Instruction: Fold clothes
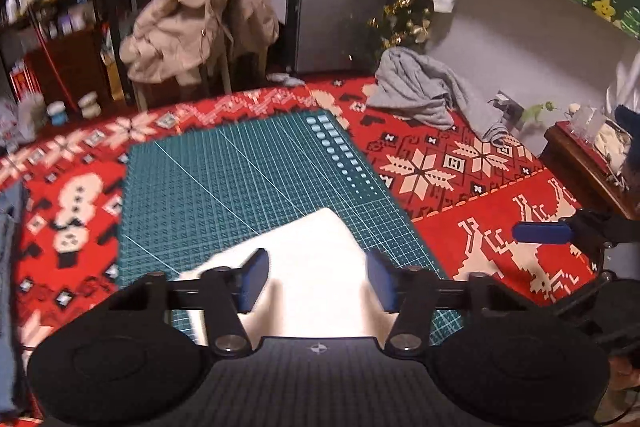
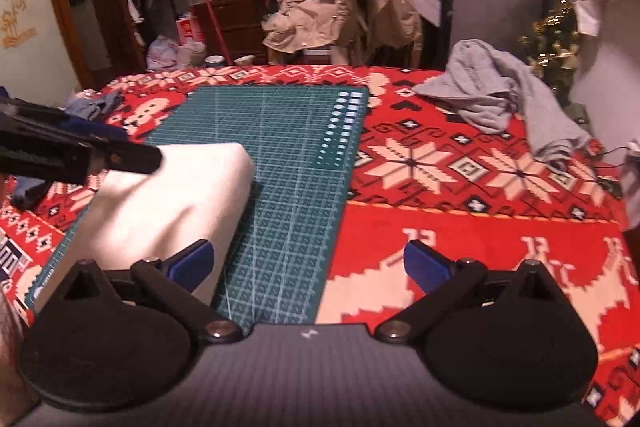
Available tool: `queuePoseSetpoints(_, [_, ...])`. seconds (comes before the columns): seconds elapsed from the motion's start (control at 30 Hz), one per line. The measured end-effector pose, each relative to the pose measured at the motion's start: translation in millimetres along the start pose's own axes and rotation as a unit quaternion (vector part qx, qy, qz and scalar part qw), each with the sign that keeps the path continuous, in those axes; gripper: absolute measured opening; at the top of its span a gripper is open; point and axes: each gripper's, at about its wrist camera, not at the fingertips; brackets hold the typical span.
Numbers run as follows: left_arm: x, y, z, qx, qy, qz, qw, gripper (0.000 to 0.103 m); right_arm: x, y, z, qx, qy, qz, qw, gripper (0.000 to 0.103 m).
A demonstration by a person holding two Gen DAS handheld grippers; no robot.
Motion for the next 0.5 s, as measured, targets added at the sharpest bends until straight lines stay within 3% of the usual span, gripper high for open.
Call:
queuePoseSetpoints(0.07, [9.2, 5.8, 2.4, -0.019, 0.008, -0.011, 0.9997, 0.006, 5.0, 0.4, 2.0, -0.004, -0.015, 0.012, 1.0, 0.1])
queuePoseSetpoints(0.1, [13.2, 7.2, 3.2, -0.025, 0.01, -0.015, 0.9995, 0.003, 7.8, 0.7, 3.2, -0.004, -0.02, 0.018, 1.0, 0.094])
queuePoseSetpoints(0.17, [21.1, 8.7, 5.1, -0.029, 0.013, -0.018, 0.9993, 0.003, 17.4, 2.6, 6.9, -0.012, -0.015, 0.039, 0.999, 0.077])
queuePoseSetpoints(0.3, [32.6, 9.0, 8.9, -0.029, 0.025, -0.017, 0.9991, 0.003, 43.0, 7.7, 13.1, -0.018, 0.006, 0.054, 0.998, 0.021])
queuePoseSetpoints(0.4, [37.3, 14.1, 11.6, -0.04, 0.031, -0.021, 0.9985, 0.003, 61.5, 9.0, 17.0, -0.019, 0.01, 0.085, 0.996, 0.014])
queuePoseSetpoints(0.5, [40.3, 16.8, 13.4, -0.042, 0.03, -0.021, 0.9984, 0.003, 75.8, 13.6, 21.3, -0.032, 0.001, 0.104, 0.994, 0.014])
Point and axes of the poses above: each gripper's, at about its wrist camera, not at the fingertips, and x roughly the way its jaws point, y to its left, z to its top, and after that the axes turned 15 degrees about -z, right-handed
